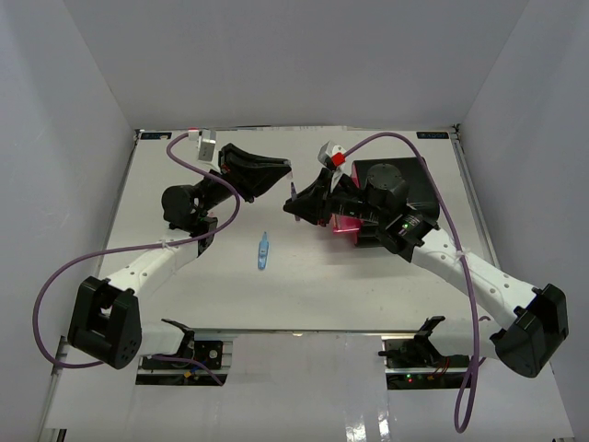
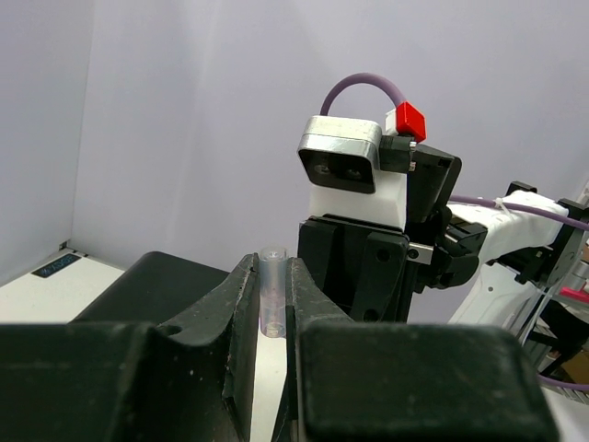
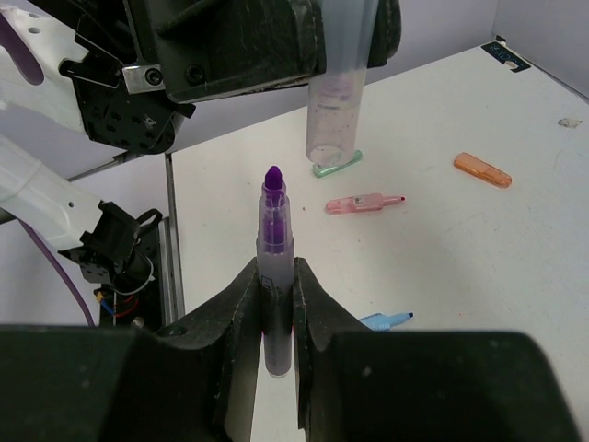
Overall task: Sort the stationery into containers
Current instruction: Close the pen cap on the pen.
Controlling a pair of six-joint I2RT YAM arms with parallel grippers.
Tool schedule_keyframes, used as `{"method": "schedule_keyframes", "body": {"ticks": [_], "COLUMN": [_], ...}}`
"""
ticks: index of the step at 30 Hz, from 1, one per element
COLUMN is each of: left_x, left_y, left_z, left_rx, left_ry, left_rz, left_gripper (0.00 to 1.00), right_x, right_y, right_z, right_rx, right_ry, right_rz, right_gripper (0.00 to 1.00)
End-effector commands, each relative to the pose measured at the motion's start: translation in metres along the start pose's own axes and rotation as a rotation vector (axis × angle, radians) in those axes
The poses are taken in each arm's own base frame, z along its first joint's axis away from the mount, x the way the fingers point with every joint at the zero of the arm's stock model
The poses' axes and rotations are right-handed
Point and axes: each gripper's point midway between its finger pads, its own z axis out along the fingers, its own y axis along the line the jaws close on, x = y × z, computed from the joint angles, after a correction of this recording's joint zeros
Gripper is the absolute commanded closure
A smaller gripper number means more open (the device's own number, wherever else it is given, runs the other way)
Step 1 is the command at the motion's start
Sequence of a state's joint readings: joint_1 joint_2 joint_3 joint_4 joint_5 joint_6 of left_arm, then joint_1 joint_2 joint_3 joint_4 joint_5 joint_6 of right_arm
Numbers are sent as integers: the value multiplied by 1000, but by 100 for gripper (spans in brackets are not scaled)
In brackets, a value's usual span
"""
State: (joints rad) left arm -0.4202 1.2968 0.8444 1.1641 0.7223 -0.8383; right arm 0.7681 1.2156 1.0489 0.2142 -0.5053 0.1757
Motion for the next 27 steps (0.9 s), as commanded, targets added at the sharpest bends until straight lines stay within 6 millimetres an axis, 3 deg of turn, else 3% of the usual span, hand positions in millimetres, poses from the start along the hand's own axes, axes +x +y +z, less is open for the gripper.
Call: {"method": "schedule_keyframes", "body": {"ticks": [1, 14, 27], "left_x": [-14, -11, -26], "left_y": [-15, -21, -20], "left_z": [1, 1, 6], "left_rx": [39, 55, 26], "left_ry": [-27, 6, -41], "left_rz": [21, -50, -25], "left_gripper": [97, 98, 98], "right_x": [-17, -17, -14], "right_y": [7, 7, 10], "right_z": [-1, -1, -2], "right_rx": [-20, -23, -36], "right_ry": [-55, -52, -47], "right_rz": [-43, -40, -26], "right_gripper": [92, 92, 92]}}
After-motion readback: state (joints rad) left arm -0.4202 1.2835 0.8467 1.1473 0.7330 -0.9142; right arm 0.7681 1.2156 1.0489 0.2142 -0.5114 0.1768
